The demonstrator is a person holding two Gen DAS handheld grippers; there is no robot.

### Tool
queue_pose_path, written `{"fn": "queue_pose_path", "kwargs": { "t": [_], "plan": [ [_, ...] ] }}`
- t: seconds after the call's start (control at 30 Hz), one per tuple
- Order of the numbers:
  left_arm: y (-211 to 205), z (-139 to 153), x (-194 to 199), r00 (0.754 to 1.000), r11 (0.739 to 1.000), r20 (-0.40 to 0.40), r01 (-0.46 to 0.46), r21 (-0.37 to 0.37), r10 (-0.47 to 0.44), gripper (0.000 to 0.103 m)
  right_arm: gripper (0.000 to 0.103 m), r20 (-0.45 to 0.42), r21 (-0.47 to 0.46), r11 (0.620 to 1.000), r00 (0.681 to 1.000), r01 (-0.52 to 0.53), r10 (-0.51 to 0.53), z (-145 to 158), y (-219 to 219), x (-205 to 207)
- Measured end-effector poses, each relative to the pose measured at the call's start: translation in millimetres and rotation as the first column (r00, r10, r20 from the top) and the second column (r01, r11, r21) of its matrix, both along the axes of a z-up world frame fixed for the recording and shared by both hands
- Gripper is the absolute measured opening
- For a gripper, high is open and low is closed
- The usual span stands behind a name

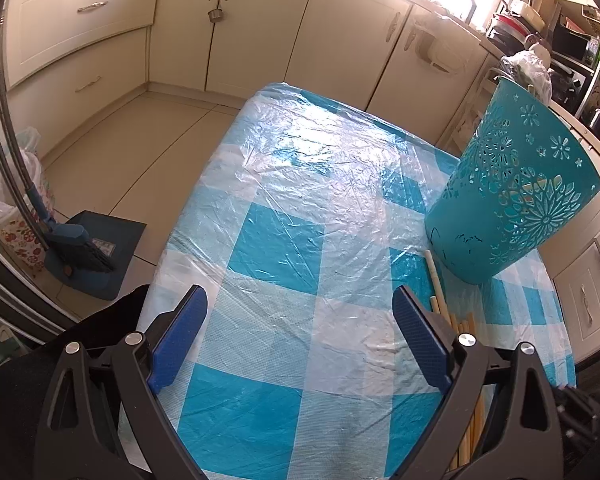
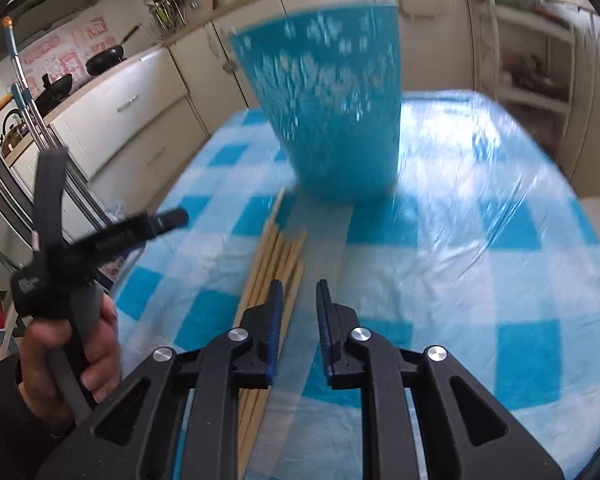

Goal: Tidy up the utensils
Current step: 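Carry the stick over the basket and open the right gripper, then grasp a wooden stick with the left gripper while the right gripper grasps another stick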

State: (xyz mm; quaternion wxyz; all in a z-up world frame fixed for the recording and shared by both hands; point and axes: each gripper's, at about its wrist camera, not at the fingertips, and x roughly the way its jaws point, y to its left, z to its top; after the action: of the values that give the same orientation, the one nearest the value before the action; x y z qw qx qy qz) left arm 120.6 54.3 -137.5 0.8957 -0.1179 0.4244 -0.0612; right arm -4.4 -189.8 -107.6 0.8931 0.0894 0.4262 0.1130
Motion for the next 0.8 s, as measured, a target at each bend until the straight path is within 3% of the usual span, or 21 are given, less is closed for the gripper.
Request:
{"fn": "queue_pose_path", "kwargs": {
  "t": [0.27,0.4,0.57,0.67,0.8],
  "plan": [
    [2.6,-1.5,1.0,1.000,1.000,-0.004,0.000,-0.008,0.000,0.090,0.017,-0.039,-0.047,0.999,0.999,-0.027,0.025,-18.4,17.7,5.3],
    [-3.2,0.4,-1.1,1.000,1.000,0.003,0.014,0.018,-0.014,0.090,0.012,-0.021,-0.127,0.991,0.999,-0.045,0.043,-18.5,20.3,-2.3],
    [-40.6,4.6,-10.3,0.988,0.987,-0.021,0.154,0.040,-0.153,0.090,0.007,-0.019,-0.130,0.991,1.000,-0.016,0.014,-17.4,6.4,-4.3],
    [-73.3,4.7,-13.3,0.972,0.967,-0.032,0.234,0.097,-0.232,0.090,0.006,-0.019,-0.112,0.994,1.000,0.003,-0.005,-18.1,-3.1,-4.5],
    [-96.4,-3.5,-10.1,0.966,0.950,-0.076,0.259,0.175,-0.249,0.089,0.006,-0.025,-0.083,0.996,0.999,0.019,-0.021,-19.0,-11.2,-3.3]
  ]
}}
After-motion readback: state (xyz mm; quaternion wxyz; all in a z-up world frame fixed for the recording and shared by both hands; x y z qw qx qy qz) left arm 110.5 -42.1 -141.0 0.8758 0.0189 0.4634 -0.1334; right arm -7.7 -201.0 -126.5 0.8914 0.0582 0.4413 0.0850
